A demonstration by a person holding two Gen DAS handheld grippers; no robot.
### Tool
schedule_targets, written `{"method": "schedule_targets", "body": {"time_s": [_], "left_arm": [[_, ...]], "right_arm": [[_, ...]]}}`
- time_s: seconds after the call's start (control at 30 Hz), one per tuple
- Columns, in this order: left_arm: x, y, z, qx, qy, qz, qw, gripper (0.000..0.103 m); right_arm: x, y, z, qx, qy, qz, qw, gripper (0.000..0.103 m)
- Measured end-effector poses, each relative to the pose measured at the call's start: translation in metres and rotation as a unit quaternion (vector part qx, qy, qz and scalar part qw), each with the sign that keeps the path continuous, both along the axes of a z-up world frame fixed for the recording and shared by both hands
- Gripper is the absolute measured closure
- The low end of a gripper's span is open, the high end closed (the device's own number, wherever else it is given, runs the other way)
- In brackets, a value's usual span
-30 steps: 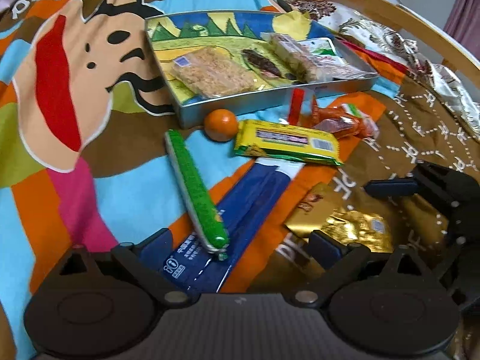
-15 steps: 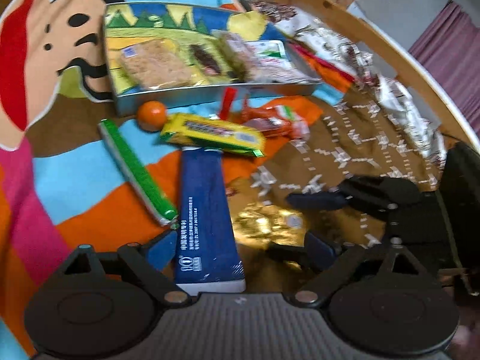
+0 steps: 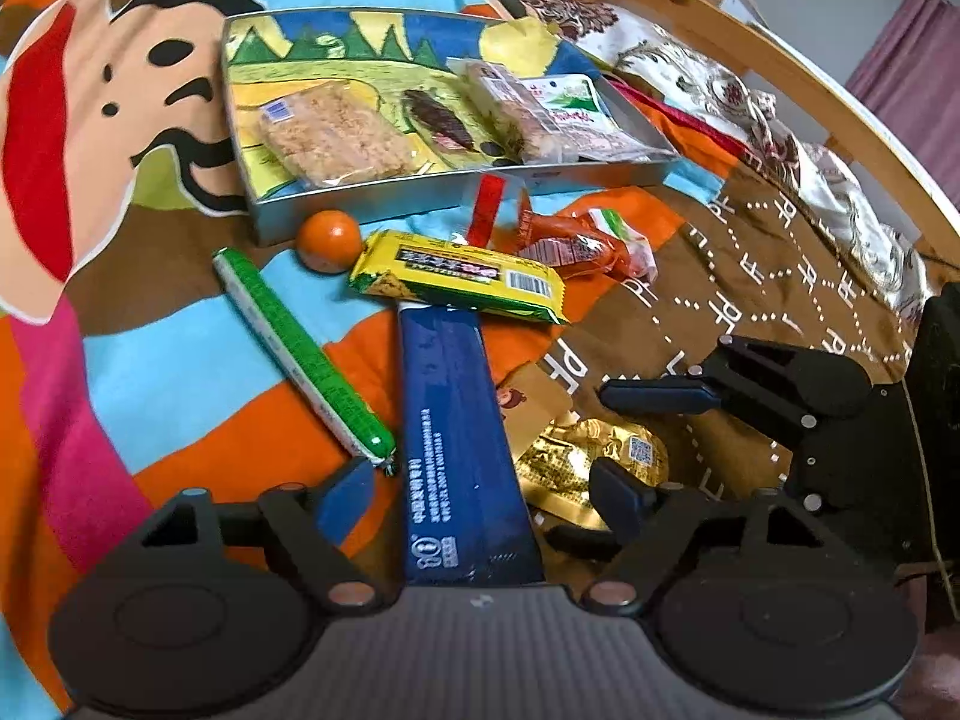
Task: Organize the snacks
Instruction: 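Close right tool on the gold foil pack while left tool grasps the blue pack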
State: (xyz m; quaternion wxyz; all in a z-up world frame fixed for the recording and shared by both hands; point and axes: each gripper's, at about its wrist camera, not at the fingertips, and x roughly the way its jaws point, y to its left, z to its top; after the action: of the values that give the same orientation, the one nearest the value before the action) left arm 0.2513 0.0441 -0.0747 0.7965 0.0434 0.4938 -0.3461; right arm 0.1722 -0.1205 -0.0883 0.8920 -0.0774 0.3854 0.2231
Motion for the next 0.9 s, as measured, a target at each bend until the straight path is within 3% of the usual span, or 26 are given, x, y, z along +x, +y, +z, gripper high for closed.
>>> {"method": "schedule_targets", "body": {"time_s": [0.03, 0.1, 0.3, 0.53, 0.73, 0.9], "left_arm": [[0.000, -0.003, -0.001, 0.004, -0.003, -0.003, 1.0000, 0.024], [-0.002, -0.009, -0.001, 0.017, -0.011, -0.001, 0.9998, 0.031], [-0.008, -0.009, 0.002, 0.041, -0.023, 0.023, 0.9986, 0.056], [-0.024, -0.017, 0.004, 0.059, -0.015, 0.043, 0.9972, 0.056], [-0.039, -0.025, 0.006, 0.083, -0.021, 0.053, 0.9949, 0.055], [-0.039, -0.031, 0.003, 0.085, -0.033, 0.047, 0.9947, 0.042]], "right_arm": [[0.000, 0.000, 0.000, -0.002, 0.001, -0.001, 1.000, 0.027], [0.000, 0.001, 0.001, -0.015, -0.001, -0.003, 1.000, 0.040], [-0.006, -0.003, 0.006, -0.030, 0.005, -0.011, 0.999, 0.045], [-0.030, -0.021, 0.017, -0.059, 0.021, -0.042, 0.997, 0.045], [-0.032, -0.026, 0.016, -0.053, 0.025, -0.050, 0.997, 0.038], [-0.029, -0.025, 0.011, -0.055, 0.009, -0.052, 0.997, 0.032]]}}
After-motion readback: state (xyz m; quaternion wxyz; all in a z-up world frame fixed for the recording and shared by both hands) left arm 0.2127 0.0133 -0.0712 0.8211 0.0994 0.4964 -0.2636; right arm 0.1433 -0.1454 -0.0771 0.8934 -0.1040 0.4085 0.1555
